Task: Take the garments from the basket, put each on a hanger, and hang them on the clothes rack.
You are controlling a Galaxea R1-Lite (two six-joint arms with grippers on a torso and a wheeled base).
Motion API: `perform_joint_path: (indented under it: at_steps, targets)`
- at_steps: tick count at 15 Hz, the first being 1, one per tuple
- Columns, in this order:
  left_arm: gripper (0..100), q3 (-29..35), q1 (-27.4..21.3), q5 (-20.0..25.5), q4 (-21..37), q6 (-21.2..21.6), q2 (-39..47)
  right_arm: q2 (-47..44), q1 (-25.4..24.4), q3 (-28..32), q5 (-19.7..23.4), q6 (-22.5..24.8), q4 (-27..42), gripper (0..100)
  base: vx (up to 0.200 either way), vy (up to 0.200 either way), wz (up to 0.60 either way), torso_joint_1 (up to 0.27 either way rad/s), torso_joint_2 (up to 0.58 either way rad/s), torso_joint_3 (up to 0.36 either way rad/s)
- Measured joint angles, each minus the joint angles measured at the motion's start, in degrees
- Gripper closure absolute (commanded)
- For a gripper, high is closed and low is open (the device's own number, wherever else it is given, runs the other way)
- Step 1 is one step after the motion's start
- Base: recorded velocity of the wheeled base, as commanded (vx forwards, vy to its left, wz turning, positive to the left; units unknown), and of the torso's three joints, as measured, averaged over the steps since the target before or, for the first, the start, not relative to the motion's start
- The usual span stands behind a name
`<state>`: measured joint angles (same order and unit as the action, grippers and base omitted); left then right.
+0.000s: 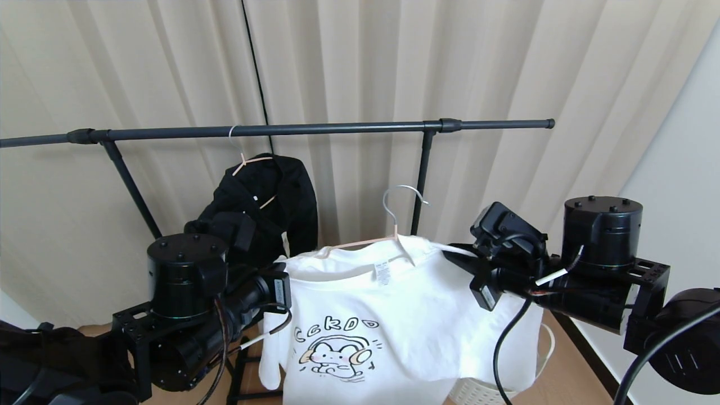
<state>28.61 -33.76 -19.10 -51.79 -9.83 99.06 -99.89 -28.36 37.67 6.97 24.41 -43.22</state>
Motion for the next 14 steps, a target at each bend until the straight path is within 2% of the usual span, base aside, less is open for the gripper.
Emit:
perform_joint_path:
  at_steps: [6,10,14]
  targets:
    - [100,-0.22,-1.41,0.02,-0.02,0.01,-1.46,-2.17,-4.39,0.06,-0.02,-2.73,-0.06,100,0.0,0.0,0.0,0.0,0.0,0.0]
    - [100,-0.41,-3.23,0.17,0.2,0.01,-3.83,-5.27,-6.38,-0.13,-0.11,-6.07,-6.16,100,0.0,0.0,0.0,0.0,0.0,0.0]
    - [100,-1.22,-5.81,0.63,0.26,0.04,-6.6,-8.07,-7.64,0.0,-0.17,-7.22,-7.01,100,0.0,0.0,0.0,0.0,0.0,0.0]
